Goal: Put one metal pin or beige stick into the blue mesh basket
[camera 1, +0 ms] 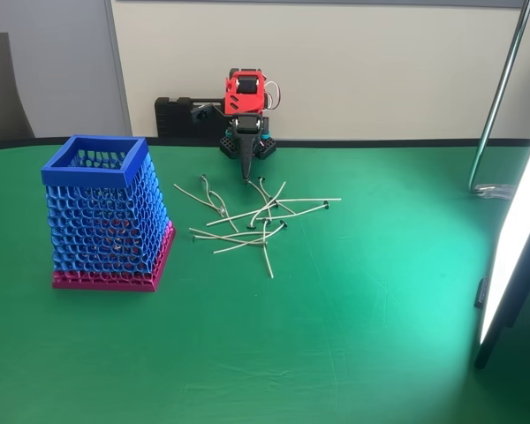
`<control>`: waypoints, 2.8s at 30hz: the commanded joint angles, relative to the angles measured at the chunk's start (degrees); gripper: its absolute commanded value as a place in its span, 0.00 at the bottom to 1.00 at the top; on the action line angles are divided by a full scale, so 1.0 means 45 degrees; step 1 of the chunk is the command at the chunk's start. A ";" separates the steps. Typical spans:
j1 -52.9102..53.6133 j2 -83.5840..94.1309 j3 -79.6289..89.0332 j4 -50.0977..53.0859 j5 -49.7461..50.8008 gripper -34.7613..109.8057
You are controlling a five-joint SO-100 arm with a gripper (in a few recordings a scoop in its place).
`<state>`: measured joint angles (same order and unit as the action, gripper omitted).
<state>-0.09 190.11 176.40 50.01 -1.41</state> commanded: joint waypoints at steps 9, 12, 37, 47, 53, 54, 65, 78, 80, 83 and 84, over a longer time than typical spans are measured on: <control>0.0059 0.0098 0.0059 -0.0020 -0.0039 0.30; 0.0059 0.0098 0.0059 -0.0020 -0.0039 0.30; 0.0059 0.0098 -0.3457 0.2891 -0.0430 0.30; -0.0273 0.0098 -0.4414 0.3848 -0.0254 0.31; -0.0449 0.0078 -0.4219 0.3867 -0.0313 0.32; -0.0488 0.0059 -0.4258 0.3906 -0.0313 0.32; -0.0645 -0.1211 -0.5605 0.4160 -0.0488 0.32; -0.0762 -0.6055 -0.8516 0.3223 -0.0234 0.33; -0.0859 -0.6992 -0.9102 0.3398 -0.0156 0.33; -0.1016 -0.8359 -0.9922 0.3750 0.0020 0.33; -0.1074 -0.8809 -1.0195 0.3945 0.0098 0.33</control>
<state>-4.57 154.78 135.09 66.88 -1.58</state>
